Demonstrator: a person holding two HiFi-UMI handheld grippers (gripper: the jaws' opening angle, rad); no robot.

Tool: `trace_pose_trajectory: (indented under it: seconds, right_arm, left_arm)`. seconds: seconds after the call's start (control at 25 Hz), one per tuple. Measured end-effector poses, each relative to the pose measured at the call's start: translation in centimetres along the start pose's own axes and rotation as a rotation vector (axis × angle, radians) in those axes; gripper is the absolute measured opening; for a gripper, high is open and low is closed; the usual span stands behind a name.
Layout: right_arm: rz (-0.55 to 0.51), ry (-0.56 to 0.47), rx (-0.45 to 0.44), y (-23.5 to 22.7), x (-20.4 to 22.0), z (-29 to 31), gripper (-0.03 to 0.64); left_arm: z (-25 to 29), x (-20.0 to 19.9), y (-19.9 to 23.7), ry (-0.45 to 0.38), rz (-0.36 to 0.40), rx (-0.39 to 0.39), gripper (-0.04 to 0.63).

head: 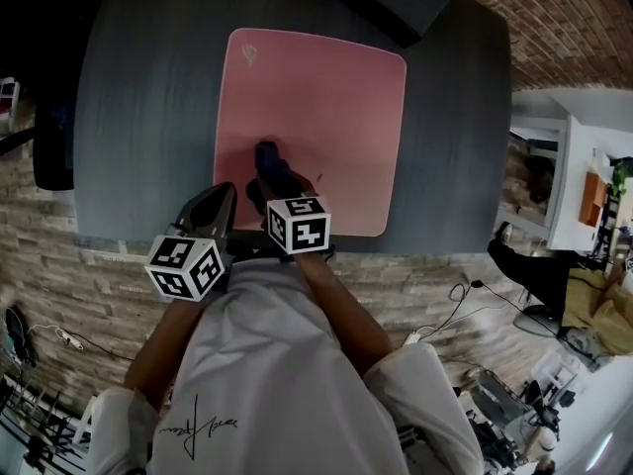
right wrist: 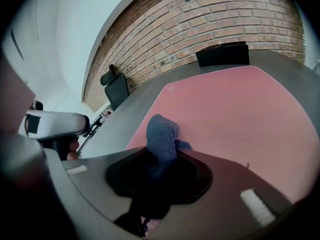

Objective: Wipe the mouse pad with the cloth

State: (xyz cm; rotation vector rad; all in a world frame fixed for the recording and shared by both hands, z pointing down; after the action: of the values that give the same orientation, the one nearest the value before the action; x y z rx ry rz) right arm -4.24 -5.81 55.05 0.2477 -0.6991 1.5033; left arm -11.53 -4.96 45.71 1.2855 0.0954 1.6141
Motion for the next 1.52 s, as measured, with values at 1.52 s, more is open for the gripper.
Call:
trace_pose_trajectory:
  seconds: [1.52]
  right_arm:
    - [0.03, 0.017, -0.103, 4.9, -4.4, 4.5, 0.104]
  left_arm:
    - [-1.7, -2.1, 4.1, -0.019, -0.038, -0.086, 0.014]
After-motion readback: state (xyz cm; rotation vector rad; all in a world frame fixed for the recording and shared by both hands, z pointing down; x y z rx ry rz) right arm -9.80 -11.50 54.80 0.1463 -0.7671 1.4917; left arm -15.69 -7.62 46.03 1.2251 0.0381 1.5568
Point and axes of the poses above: the fingertips, and each gripper's own axes: z forward along the fingers, y to its left, x out of its underside, the point moved 1 cm from there along -z, backward along the fingers, and after that the axes turned 14 degrees about x, right-handed, at the moved point
